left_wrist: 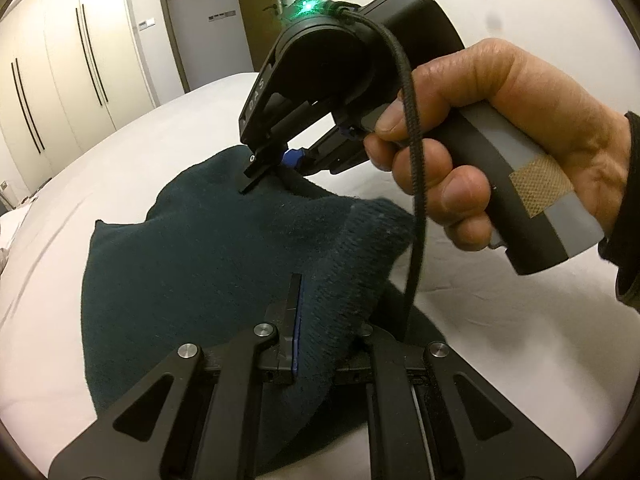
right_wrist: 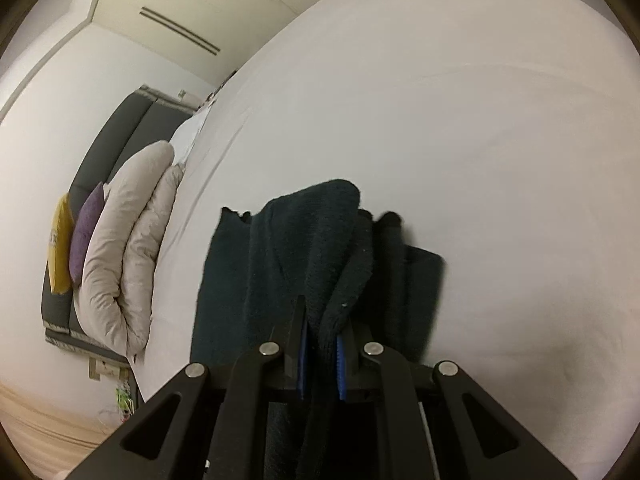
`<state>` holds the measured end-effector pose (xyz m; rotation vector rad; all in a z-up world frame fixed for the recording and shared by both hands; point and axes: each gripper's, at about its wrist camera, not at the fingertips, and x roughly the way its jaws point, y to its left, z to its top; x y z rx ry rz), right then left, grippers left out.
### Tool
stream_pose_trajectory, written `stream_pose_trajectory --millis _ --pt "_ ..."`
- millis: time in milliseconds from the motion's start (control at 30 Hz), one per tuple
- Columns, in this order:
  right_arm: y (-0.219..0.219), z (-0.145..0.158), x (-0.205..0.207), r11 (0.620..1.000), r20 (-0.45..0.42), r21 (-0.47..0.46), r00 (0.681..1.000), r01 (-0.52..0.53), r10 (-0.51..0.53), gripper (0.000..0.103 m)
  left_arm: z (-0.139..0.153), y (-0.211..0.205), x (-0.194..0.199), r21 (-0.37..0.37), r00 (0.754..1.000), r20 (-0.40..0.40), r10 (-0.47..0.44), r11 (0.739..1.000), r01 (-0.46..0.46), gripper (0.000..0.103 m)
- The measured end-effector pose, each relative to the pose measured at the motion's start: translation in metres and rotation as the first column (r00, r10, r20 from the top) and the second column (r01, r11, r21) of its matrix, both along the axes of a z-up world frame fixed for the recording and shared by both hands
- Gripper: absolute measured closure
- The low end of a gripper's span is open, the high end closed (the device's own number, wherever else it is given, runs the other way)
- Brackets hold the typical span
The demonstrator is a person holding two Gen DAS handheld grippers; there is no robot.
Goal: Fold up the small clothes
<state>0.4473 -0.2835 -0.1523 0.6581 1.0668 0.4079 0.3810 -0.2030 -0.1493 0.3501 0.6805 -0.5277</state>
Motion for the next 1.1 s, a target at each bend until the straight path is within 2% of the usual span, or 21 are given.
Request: stream_pose_trajectory --millis 133,200,267,333,433,533,567,600,700,767,833,933,967,1000,1033,1100 --pt "-0.01 -0.007 -0.012 0.999 0.006 0.039 0.999 0.035 -0.035 0.092 -0.011 0.005 0.006 0.02 1.0 -0.006 -0.011 1.0 0.011 0.095" --pt "-0.009 -0.02 -0.013 0.998 -0.024 0.033 0.998 0.059 -0.058 0.092 -0.02 0.001 0.002 0.041 1.0 -0.028 -0.005 0.999 0.006 0.095" --pt "-0.01 -0.032 -0.012 0.996 -0.033 0.043 0.997 0.075 -0.073 0.092 -0.024 0.007 0.003 0.04 0.999 -0.038 -0.004 0.999 0.005 0.092" --pt "-0.013 -0.037 -0.015 0.991 -0.032 0.097 0.995 0.096 -0.093 0.09 -0.019 0.018 0.0 0.035 0.998 -0.055 -0.027 0.999 0.029 0.085" --pt "-0.017 -0.033 -0.025 0.983 -0.044 0.138 0.992 0.122 -0.117 0.08 -0.013 0.053 -0.012 -0.02 0.992 -0.108 -0.063 0.998 0.061 0.076" --pt "-0.019 -0.018 -0.044 0.983 -0.028 0.106 0.989 0.151 -0.148 0.065 0.001 0.096 -0.018 -0.094 0.987 -0.134 -0.085 0.993 0.073 0.075" --pt "-0.019 -0.011 -0.055 0.983 -0.027 0.066 0.985 0.173 -0.171 0.049 0.005 0.116 -0.016 -0.116 0.989 -0.129 -0.074 0.992 0.059 0.075" --pt "-0.019 -0.005 -0.064 0.981 -0.021 0.051 0.983 0.186 -0.185 0.043 0.008 0.13 -0.01 -0.131 0.99 -0.129 -0.059 0.991 0.042 0.075" --pt "-0.014 0.012 -0.098 0.982 0.022 0.055 0.983 0.182 -0.184 0.043 0.019 0.182 0.029 -0.175 0.992 -0.118 0.053 0.982 -0.073 0.075" --pt "-0.011 0.019 -0.12 0.982 0.042 0.036 0.981 0.186 -0.187 0.043 0.027 0.207 0.06 -0.191 0.983 -0.111 0.143 0.968 -0.162 0.075" --pt "-0.003 0.02 -0.132 0.983 0.048 0.012 0.982 0.181 -0.181 0.043 0.024 0.223 0.091 -0.196 0.974 -0.144 0.177 0.959 -0.204 0.075" --pt "0.004 0.006 -0.143 0.986 -0.005 -0.038 0.986 0.165 -0.165 0.045 0.004 0.227 0.122 -0.157 0.96 -0.215 0.178 0.964 -0.213 0.075" --pt "0.007 0.001 -0.145 0.987 -0.018 -0.038 0.987 0.158 -0.159 0.05 -0.006 0.228 0.128 -0.141 0.956 -0.233 0.176 0.967 -0.212 0.075" --pt "0.004 -0.003 -0.146 0.987 -0.026 -0.036 0.987 0.158 -0.158 0.069 -0.009 0.225 0.126 -0.124 0.957 -0.231 0.177 0.97 -0.209 0.075" --pt "0.006 -0.006 -0.149 0.987 -0.04 -0.042 0.987 0.155 -0.157 0.078 -0.013 0.225 0.126 -0.108 0.96 -0.219 0.177 0.973 -0.204 0.075" --pt "0.011 -0.004 -0.153 0.985 -0.026 -0.075 0.987 0.157 -0.159 0.086 -0.017 0.227 0.129 -0.087 0.965 -0.199 0.173 0.977 -0.193 0.075"
